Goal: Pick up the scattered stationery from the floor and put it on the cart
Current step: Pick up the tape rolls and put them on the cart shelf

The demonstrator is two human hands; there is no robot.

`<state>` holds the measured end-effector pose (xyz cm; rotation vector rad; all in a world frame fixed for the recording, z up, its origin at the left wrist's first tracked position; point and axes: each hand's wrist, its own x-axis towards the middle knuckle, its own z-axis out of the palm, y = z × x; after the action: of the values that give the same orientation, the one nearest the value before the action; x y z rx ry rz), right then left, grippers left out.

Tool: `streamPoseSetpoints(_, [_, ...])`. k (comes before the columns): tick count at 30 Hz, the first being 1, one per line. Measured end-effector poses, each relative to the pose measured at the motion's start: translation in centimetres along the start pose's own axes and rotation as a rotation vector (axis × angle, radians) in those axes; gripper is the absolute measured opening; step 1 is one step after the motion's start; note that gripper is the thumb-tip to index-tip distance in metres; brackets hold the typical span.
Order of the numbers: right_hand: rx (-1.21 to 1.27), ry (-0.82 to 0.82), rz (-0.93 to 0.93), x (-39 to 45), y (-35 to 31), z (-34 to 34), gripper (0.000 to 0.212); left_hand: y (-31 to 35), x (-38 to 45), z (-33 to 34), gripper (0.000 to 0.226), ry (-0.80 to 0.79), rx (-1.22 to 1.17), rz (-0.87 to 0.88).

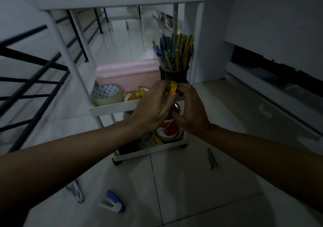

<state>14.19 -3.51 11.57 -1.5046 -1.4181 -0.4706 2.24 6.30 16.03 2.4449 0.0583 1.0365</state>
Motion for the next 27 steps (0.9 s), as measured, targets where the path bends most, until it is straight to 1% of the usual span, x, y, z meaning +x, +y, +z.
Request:
streamPoseSetpoints(2, [-0.067,-0.083,-0.041,0.1,0.2,-0.2,0.046,0.1,0.4,-0.6,0.022,0.029,0.044,0.01])
streamPoseSetpoints(5, [-0.237,-0.226,-0.138,0.0,0.6,0.1,0.045,-0.3,0.7,-2.3,0.017,0.043,0.114,0.047])
streamPoseSetpoints(8, [-0.346,-0.308,-0.229,0.0,0.6,1.0,0.05,-1.1,0.8,-4.4,0.023,0.025,0.222,0.061])
streamPoseSetpoints(10, [-0.416,-0.302,-0.276,0.1,0.5,1.6,0.051,-1.9,0.5,-5.2,0.03,0.034,0.269,-0.009])
streamPoseSetpoints(12, [-0.493,-0.28,-0.279,0.3,0.4,2.3,0.057,-2.7,0.1,-5.5,0.033,0.08,0.27,-0.113])
streamPoseSetpoints(14, [-0.533,-0.267,-0.277,0.3,0.4,2.9,0.063,-3.7,-0.1,-5.6,0.035,0.092,0.267,-0.184])
streamPoseSetpoints(17, [-0.54,-0.26,-0.274,0.2,0.4,3.6,0.066,-4.7,0.5,-5.3,0.032,0.079,0.299,-0.231])
streamPoseSetpoints(21, [-0.49,-0.239,-0.223,0.4,0.2,3.9,0.063,-5.0,1.6,-4.8,0.031,0.123,0.373,-0.264])
streamPoseSetpoints(24, [-0.486,-0.26,-0.202,0.5,-0.1,3.9,0.06,-5.3,1.9,-4.5,0.042,0.032,0.525,-0.312])
streamPoseSetpoints(26, [-0.481,-0.27,-0.193,0.6,-0.2,3.8,0.06,-5.1,1.8,-4.4,0.044,0.021,0.559,-0.342])
streamPoseSetpoints(27, [-0.477,-0.275,-0.193,0.5,-0.3,3.8,0.061,-4.9,1.6,-4.3,0.042,0.03,0.553,-0.312])
